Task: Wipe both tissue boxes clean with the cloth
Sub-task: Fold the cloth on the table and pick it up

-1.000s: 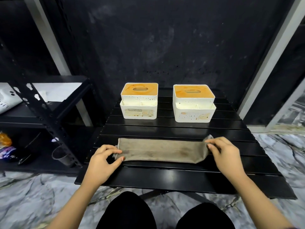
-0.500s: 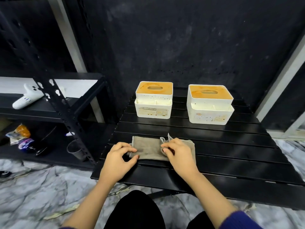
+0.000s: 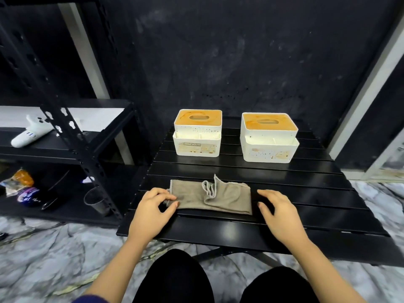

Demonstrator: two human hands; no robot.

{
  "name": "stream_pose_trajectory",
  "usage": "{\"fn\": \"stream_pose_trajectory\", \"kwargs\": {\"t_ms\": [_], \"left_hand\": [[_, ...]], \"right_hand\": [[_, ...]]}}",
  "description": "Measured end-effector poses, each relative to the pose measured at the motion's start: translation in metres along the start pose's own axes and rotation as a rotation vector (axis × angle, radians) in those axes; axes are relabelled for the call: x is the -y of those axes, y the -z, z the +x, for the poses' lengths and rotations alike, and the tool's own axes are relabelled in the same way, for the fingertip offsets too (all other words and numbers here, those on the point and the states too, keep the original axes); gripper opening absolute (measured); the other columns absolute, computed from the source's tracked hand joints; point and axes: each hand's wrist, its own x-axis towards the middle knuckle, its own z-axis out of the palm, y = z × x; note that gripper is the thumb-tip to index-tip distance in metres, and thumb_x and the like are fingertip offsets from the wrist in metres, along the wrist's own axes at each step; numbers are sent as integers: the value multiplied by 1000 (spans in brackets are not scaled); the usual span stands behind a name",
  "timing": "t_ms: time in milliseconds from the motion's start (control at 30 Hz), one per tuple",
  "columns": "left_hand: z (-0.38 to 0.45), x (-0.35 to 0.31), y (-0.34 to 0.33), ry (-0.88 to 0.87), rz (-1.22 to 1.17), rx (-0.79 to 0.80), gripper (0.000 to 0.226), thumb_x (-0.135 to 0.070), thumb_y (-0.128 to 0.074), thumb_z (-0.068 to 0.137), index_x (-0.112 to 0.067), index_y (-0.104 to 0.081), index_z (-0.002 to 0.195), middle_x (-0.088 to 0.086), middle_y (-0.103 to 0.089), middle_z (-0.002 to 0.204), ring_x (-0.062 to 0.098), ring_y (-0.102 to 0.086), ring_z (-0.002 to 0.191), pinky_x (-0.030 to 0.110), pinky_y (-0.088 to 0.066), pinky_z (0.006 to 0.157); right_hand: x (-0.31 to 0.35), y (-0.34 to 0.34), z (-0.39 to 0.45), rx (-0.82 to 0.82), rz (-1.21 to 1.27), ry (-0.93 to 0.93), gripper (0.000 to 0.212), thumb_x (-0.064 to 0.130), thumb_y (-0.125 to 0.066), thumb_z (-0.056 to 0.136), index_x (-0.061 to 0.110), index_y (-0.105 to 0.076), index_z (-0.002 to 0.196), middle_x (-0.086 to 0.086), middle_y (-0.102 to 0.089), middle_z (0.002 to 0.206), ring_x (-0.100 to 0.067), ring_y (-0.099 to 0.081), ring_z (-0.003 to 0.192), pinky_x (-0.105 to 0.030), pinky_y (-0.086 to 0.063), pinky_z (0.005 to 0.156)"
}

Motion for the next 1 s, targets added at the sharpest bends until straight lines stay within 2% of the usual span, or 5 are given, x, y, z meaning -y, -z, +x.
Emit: {"fn": "stream_pose_trajectory", "kwargs": {"t_ms": [133, 433, 633, 800, 1000], "left_hand": [[-1, -4, -2, -3, 46, -4, 11, -26, -71, 81, -21, -73, 91, -14, -57, 96, 11, -54, 100, 13, -34, 83], [-3, -27, -8, 238, 318, -34, 42, -44, -57, 88, -26, -58, 125, -5, -54, 106, 16, -51, 104, 35, -32, 86], [0, -38, -12, 385, 145, -19, 33, -29, -60, 89, -20, -60, 121, 0, -58, 112, 20, -57, 104, 36, -35, 94], [4, -41, -12, 366, -136, -69, 23, -14, -62, 86, -17, -68, 108, 1, -66, 100, 4, -57, 79, 12, -40, 71], [18, -91, -26, 207, -352, -52, 20, -11, -65, 82, -27, -70, 92, -5, -69, 97, 6, -63, 82, 11, -46, 71]], "right_hand": [[-16, 3, -12, 81, -220, -25, 48, 33, -52, 91, 17, -43, 135, 0, -43, 141, -18, -31, 135, -33, -26, 110], [-11, -1, -14, 111, -289, -38, 49, 40, -36, 96, 22, -30, 141, 8, -23, 151, -10, -12, 141, -30, -11, 115], [-12, -1, -15, 97, -274, -37, 49, 39, -37, 96, 21, -32, 141, 7, -26, 150, -11, -14, 141, -30, -12, 115], [-11, -1, -14, 99, -271, -34, 49, 40, -37, 95, 21, -32, 141, 7, -26, 150, -11, -13, 141, -30, -11, 114], [-11, -1, -14, 103, -262, -40, 49, 40, -36, 96, 21, -31, 141, 8, -25, 151, -10, -12, 141, -29, -10, 115]]}}
